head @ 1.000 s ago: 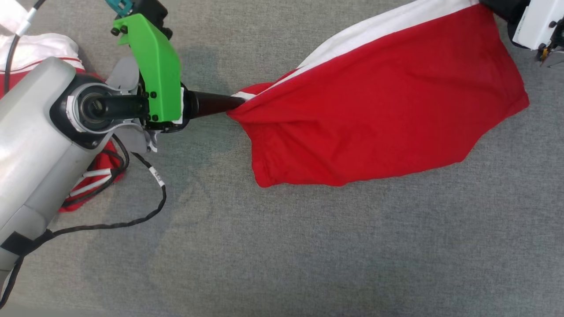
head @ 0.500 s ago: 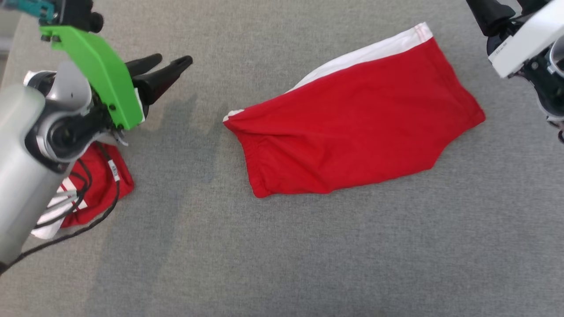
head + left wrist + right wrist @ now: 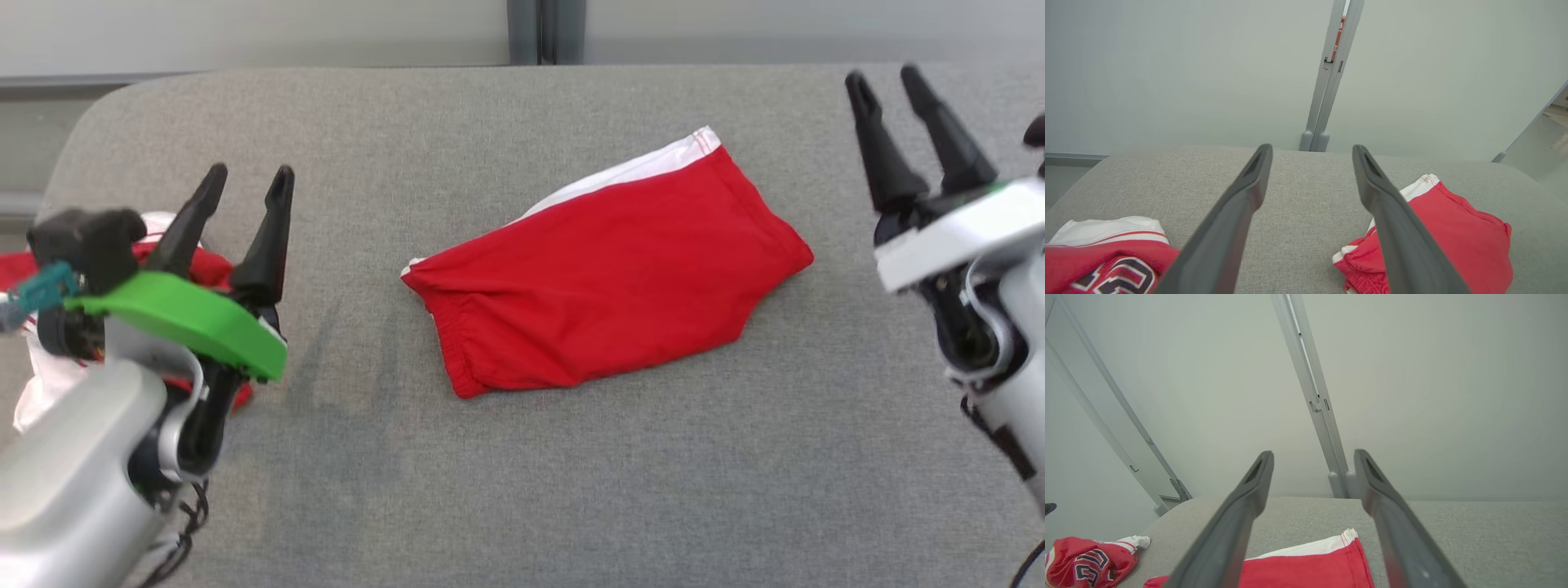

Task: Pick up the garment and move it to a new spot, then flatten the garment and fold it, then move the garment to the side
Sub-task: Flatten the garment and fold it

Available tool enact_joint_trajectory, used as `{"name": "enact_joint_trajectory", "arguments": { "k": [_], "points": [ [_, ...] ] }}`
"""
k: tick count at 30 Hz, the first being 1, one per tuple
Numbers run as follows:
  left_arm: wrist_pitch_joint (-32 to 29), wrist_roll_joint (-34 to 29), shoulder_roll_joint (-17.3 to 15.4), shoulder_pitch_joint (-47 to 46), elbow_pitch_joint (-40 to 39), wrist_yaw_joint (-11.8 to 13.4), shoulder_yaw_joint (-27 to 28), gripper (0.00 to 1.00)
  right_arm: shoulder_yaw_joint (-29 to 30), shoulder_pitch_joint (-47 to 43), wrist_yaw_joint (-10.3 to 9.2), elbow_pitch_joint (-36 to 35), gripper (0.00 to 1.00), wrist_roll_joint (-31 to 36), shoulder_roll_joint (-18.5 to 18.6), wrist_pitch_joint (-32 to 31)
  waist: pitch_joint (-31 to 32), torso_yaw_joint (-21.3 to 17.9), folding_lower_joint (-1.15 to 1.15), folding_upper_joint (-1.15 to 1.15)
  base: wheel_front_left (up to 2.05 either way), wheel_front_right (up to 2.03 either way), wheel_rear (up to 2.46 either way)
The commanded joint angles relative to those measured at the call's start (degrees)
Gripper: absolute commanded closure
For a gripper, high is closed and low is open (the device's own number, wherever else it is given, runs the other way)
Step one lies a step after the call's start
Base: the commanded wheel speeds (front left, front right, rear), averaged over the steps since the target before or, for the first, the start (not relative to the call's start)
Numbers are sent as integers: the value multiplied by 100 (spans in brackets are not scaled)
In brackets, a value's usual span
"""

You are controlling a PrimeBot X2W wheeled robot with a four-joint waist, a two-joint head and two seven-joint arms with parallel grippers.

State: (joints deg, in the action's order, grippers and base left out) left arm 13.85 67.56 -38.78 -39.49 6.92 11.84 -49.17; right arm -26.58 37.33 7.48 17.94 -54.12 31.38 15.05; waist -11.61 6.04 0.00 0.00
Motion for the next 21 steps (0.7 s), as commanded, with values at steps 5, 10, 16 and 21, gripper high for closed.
{"name": "enact_joint_trajectory", "arguments": {
  "k": [5,10,16,21],
  "points": [
    [129,-965,457,1165,-647,492,1019,0,458,-827,2,-57,0,418,-301,15,141,88,0,0,0,0,0],
    [134,-1955,1350,2320,-1084,345,2073,0,639,-1030,2,127,0,546,-376,15,51,327,0,0,0,0,0],
    [135,-2972,2270,3024,-1047,-273,2601,0,578,-792,2,824,0,391,-225,16,-119,838,0,0,0,0,0],
    [136,-3571,2744,3230,-894,-682,2783,0,211,-362,2,1795,0,113,-31,-168,-279,1241,0,0,0,0,0]
  ]
}}
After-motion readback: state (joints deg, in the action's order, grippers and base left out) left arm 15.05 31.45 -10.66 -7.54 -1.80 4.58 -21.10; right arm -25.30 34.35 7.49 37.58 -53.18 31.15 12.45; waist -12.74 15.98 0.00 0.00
